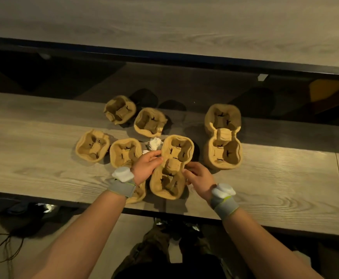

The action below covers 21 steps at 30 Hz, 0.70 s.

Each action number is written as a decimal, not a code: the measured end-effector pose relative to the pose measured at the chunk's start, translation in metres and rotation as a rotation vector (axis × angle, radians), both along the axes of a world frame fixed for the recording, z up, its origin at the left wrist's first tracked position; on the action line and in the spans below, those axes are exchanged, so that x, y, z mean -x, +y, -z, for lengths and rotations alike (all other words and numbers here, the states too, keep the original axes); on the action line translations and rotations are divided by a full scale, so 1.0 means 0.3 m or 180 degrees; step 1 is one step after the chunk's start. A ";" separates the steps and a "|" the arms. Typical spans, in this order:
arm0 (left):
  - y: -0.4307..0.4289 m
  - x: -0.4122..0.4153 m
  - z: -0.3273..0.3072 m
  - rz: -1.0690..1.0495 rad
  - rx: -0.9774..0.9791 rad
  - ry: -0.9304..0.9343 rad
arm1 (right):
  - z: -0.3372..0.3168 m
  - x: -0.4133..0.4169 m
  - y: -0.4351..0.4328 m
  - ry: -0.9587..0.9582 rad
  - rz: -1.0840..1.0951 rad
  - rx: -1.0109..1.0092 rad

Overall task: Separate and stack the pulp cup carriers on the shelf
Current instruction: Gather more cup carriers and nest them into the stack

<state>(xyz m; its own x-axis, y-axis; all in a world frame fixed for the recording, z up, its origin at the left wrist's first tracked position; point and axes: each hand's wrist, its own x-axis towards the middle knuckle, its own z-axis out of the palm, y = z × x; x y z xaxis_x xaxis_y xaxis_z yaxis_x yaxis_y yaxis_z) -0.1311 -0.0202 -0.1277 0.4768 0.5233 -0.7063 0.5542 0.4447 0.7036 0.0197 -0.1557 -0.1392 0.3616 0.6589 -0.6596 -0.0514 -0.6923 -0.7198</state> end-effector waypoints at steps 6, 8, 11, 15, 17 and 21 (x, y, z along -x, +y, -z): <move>0.027 0.003 -0.093 0.0077 -0.0199 -0.0326 | -0.097 -0.035 0.026 -0.0331 -0.0190 -0.0608; 0.043 -0.011 -0.154 -0.0070 -0.0104 -0.0555 | -0.157 -0.068 0.036 -0.0343 -0.0147 -0.0847; 0.067 -0.063 -0.246 -0.0150 -0.0075 -0.0845 | -0.258 -0.140 0.047 -0.0622 -0.0199 -0.1164; 0.081 -0.181 -0.340 -0.0032 -0.0019 -0.1218 | -0.365 -0.270 0.036 -0.0728 0.0112 -0.1277; 0.072 -0.253 -0.367 0.0111 0.0038 -0.1281 | -0.386 -0.338 0.020 -0.0708 0.0292 -0.1243; 0.031 -0.410 -0.359 0.0172 0.0202 -0.1334 | -0.377 -0.455 -0.018 -0.0695 0.0633 -0.1153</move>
